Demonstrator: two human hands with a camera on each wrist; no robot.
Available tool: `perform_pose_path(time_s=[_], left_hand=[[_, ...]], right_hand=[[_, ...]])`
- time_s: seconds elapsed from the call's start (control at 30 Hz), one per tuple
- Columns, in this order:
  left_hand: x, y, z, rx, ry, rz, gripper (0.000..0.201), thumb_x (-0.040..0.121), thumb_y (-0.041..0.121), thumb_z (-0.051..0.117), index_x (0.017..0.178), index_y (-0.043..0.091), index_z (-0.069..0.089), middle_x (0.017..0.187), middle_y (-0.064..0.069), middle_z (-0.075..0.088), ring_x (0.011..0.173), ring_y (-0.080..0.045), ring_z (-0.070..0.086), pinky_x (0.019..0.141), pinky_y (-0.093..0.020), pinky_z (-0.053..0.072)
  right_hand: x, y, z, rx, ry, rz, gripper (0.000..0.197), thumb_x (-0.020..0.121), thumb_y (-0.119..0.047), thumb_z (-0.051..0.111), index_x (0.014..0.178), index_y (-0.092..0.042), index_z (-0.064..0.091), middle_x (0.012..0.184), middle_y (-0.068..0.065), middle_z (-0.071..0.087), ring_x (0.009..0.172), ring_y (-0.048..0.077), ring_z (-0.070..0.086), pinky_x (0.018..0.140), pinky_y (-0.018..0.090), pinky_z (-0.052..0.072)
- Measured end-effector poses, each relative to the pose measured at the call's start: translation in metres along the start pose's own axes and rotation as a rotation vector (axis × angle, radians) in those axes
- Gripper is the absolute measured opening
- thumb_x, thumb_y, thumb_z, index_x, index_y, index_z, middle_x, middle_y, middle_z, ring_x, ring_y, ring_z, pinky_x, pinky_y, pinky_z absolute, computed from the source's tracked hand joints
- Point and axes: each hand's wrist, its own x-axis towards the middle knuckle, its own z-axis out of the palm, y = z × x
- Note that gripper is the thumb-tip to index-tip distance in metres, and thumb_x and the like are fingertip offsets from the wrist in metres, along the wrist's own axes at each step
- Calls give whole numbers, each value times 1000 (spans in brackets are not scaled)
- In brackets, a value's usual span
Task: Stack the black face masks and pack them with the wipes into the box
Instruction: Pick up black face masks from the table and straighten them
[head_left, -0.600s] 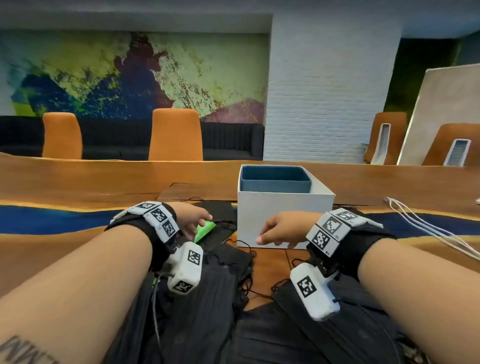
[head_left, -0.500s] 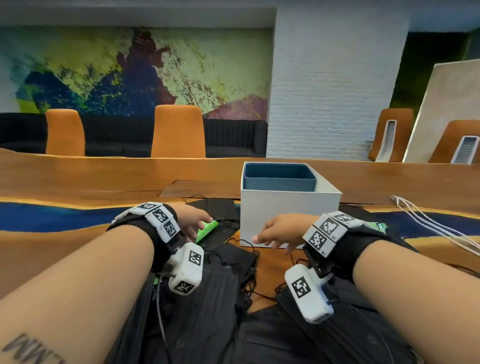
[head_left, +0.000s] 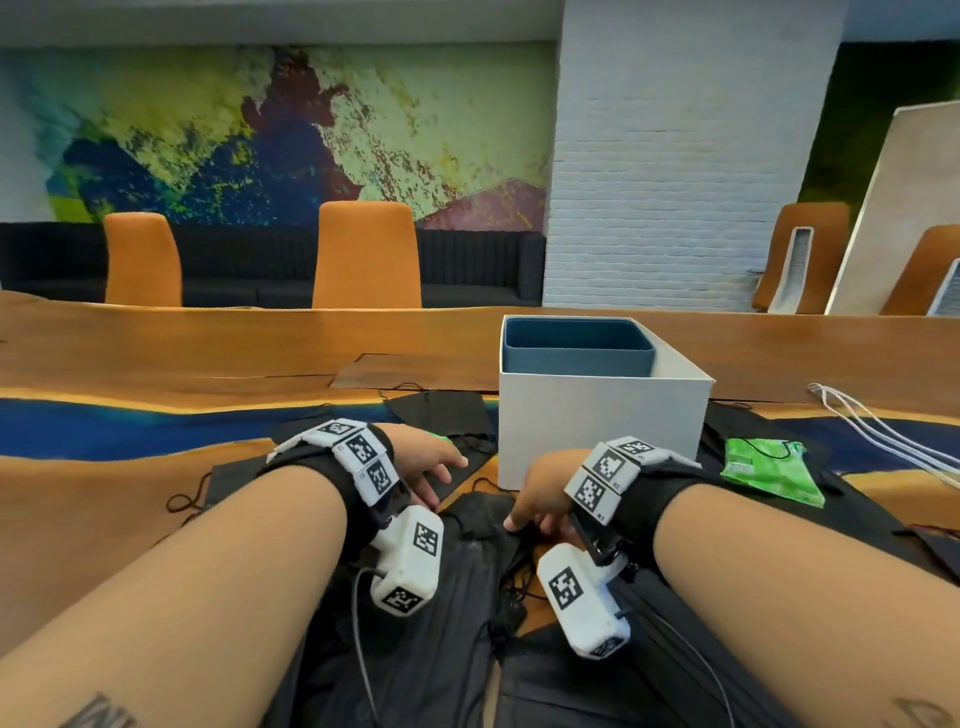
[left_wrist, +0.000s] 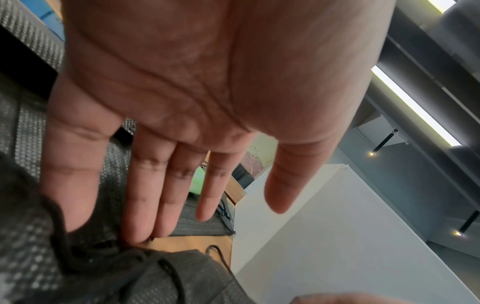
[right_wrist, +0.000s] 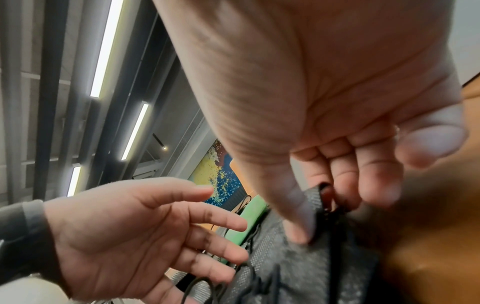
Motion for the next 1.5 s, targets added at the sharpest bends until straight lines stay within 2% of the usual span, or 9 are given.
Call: perform_pose_path(time_s=[0.17,0.33,0.6,0.73,0.9,1.03,1.23,1.33,1.5], left_hand=[[-5,0,3,35,-7,71,29,97,36,49,107,9,51,87,-9,53,70,-20,54,67,-26,46],[-30,8,-11,-20,-59,203,38,97,29,50,130,10,45,126,-6,53,129,-30,47,68,-30,41],[-73,43,-23,-275,0,605,17,95,2,50,97,15,60,71,0,57,59,-9,50,54,-20,49],[-91,48,-24,-402,66,635,17,99,10,44,102,19,58,91,-2,64,81,-15,61,71,-28,50],[-93,32,-22,-494,77,576,22,101,14,40,118,12,54,96,-6,64,82,-18,62,67,-35,50],[-87,11,-29,-499,123,513,20,102,16,39,113,16,56,99,-7,63,85,-20,61,70,-35,49],[-79,-9,-50,-565,176,517,22,102,16,37,114,17,55,98,-7,61,87,-23,59,74,-37,49],[-76,-12,-52,-567,169,526,25,102,15,36,119,16,55,99,-7,62,88,-23,59,78,-38,50],[-73,-9,-51,-525,138,538,28,102,16,35,122,14,55,106,-8,64,94,-23,61,79,-38,50]], right_hand=[[-6,-7,-12,-118,173,-88,18,91,-18,59,78,-12,49,87,10,59,100,29,63,62,26,46],[-28,3,-40,237,495,-291,25,85,-4,60,73,-18,44,79,5,55,66,14,54,51,18,39],[-82,9,-84,653,683,-506,16,89,-16,63,94,-18,48,85,2,60,75,15,58,61,27,49],[-91,27,-79,526,513,-298,22,92,-32,58,107,-16,52,96,1,61,82,11,57,70,29,49],[-67,37,-42,174,212,-105,28,89,-36,62,104,-12,63,95,2,65,83,14,61,74,31,53],[-48,23,-18,176,-14,-24,22,87,-35,65,82,-13,62,89,0,64,75,15,59,52,24,42],[-18,0,-4,107,-41,46,31,82,-40,70,86,-10,63,86,2,65,78,18,63,51,24,45],[-10,-6,3,133,-59,88,31,79,-35,74,67,-14,57,60,-1,56,53,15,53,50,20,43],[-4,-14,9,-170,-36,48,32,78,-43,74,68,-17,57,61,-7,57,57,12,53,68,26,46]])
